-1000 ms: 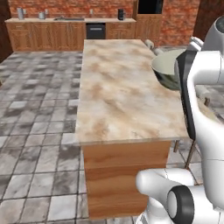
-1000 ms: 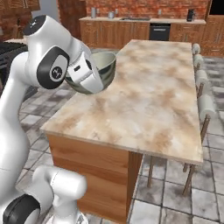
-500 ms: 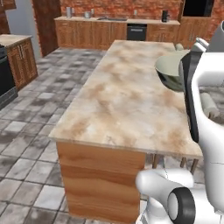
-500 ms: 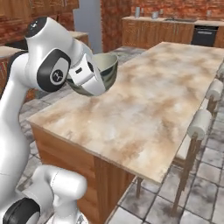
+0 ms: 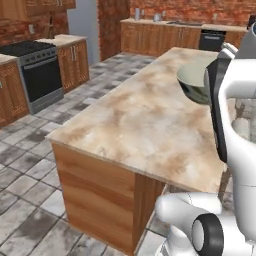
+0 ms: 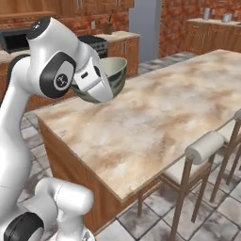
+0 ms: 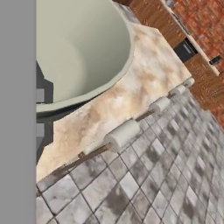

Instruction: Pick up the bowls from the cabinet and place each bowl in front of a stool on the dining counter.

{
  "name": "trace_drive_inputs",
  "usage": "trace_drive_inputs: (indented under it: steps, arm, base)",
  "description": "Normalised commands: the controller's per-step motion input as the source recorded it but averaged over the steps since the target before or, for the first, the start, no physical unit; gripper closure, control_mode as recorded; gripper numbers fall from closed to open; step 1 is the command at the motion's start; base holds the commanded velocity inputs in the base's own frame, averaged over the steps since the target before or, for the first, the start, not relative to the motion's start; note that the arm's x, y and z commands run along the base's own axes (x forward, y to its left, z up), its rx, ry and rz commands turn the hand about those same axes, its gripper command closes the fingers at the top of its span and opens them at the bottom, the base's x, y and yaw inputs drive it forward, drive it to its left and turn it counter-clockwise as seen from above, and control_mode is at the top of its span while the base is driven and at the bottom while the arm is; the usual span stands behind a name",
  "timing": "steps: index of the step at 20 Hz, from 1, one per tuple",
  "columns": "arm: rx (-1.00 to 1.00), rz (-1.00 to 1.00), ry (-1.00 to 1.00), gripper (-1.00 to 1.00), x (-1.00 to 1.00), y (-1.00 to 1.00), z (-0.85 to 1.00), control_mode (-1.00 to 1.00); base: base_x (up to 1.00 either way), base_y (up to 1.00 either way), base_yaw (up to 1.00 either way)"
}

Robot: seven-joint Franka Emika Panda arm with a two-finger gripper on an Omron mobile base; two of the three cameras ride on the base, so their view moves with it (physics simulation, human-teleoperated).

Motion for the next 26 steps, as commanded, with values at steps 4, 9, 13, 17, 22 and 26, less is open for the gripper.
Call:
trace_drive_inputs:
  steps: [4, 9, 13, 17, 22, 26]
  arm:
    - [0.0, 0.0, 0.0, 1.0, 0.0, 0.0, 0.0, 1.0]
    - [0.0, 0.0, 0.0, 1.0, 0.0, 0.0, 0.0, 1.0]
    - [0.0, 0.0, 0.0, 1.0, 0.0, 0.0, 0.0, 1.0]
    - [0.0, 0.0, 0.0, 1.0, 0.0, 0.0, 0.0, 1.0]
    - [0.0, 0.0, 0.0, 1.0, 0.0, 0.0, 0.0, 1.0]
    - [0.0, 0.0, 0.0, 1.0, 0.0, 0.0, 0.0, 1.0]
  base:
    - [-0.09, -1.0, 0.44]
    - [0.0, -1.0, 0.45]
    - [0.0, -1.0, 0.45]
    - [0.0, -1.0, 0.45]
    - [0.0, -1.0, 0.44]
    - [0.0, -1.0, 0.44]
